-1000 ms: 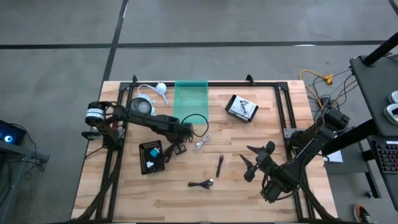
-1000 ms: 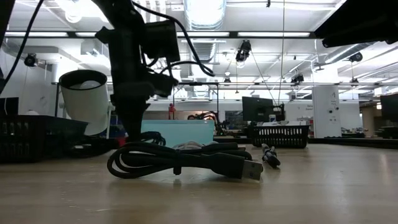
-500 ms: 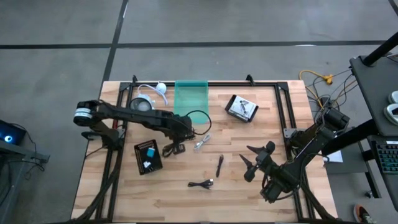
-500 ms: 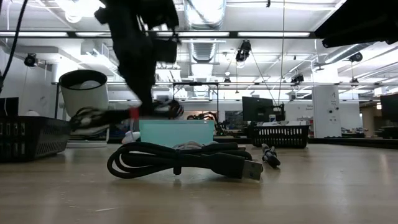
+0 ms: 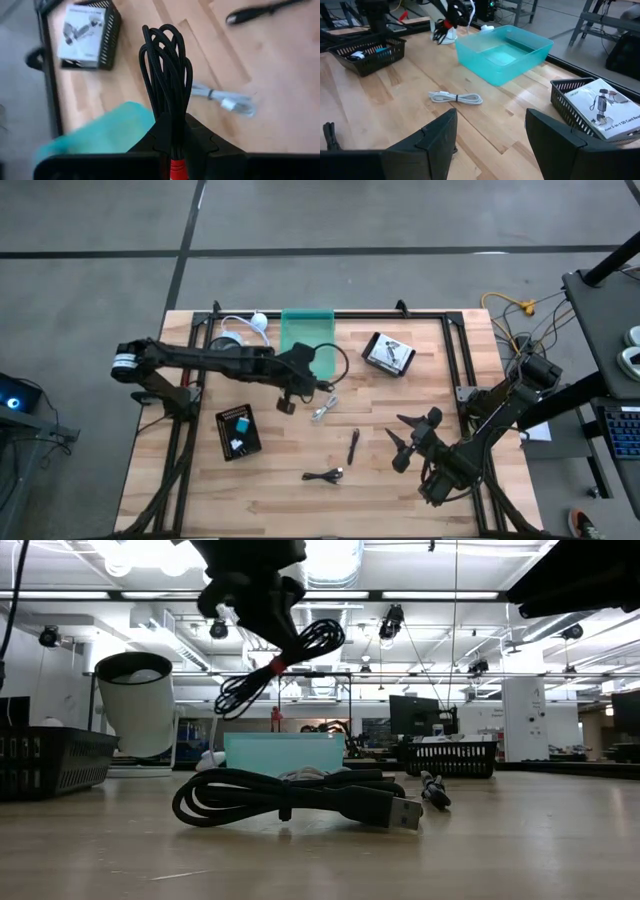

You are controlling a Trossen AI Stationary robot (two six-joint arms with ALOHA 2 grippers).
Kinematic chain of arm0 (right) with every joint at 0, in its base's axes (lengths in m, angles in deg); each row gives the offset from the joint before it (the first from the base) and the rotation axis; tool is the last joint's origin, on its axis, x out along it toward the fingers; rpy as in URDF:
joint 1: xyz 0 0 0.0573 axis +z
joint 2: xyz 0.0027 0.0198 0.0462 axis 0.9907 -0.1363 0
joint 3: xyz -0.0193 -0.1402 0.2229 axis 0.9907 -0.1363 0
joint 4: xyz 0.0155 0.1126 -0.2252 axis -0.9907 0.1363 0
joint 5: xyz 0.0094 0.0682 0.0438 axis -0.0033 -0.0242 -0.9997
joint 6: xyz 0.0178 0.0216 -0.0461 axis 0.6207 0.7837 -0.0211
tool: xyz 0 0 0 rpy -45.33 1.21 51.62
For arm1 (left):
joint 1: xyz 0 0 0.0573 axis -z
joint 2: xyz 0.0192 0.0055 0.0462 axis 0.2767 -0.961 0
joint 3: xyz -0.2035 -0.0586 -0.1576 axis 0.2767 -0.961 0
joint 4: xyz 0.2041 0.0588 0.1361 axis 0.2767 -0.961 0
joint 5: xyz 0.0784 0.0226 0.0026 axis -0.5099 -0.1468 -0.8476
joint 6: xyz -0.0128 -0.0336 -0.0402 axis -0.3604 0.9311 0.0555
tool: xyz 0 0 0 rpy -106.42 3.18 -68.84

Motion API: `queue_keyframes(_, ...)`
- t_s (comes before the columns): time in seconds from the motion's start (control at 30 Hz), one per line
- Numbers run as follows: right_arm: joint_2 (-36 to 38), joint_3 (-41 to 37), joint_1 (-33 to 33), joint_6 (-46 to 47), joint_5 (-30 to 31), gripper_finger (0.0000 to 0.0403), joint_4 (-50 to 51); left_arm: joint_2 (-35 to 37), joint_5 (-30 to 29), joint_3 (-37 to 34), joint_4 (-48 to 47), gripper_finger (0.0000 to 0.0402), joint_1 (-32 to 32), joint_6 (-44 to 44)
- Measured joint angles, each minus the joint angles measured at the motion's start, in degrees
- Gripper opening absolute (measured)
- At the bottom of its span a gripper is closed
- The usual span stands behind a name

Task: Pick and place items into bin
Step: Put the top left black charger cable into the green bin

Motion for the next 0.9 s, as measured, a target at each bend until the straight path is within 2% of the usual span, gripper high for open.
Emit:
queue_keyframes(0.17, 0.0, 0.0, 0.0, -0.03, -0.09, 0.0219, -0.03, -0.39, -0.06, -0.02, 2.08, 0.0006, -1.68, -10.98)
queue_keyframes(0.3, 0.0, 0.0, 0.0, -0.04, -0.11, 0.0219, -0.04, -0.69, 0.0, -0.02, 6.05, 0.0006, -3.88, -14.67)
queue_keyframes(0.43, 0.0, 0.0, 0.0, -0.03, -0.11, 0.0219, -0.04, -1.25, 1.84, -0.02, 10.46, 0.0006, -7.25, -15.35)
queue_keyframes(0.8, 0.0, 0.0, 0.0, -0.04, -0.13, 0.0219, -0.67, -7.51, 2.59, -0.02, 10.35, 0.0006, -16.4, -14.91)
queue_keyframes(0.9, 0.0, 0.0, 0.0, -0.16, -0.15, 0.0219, -0.74, -9.77, 2.29, -0.04, 11.64, 0.0021, -17.54, -14.48)
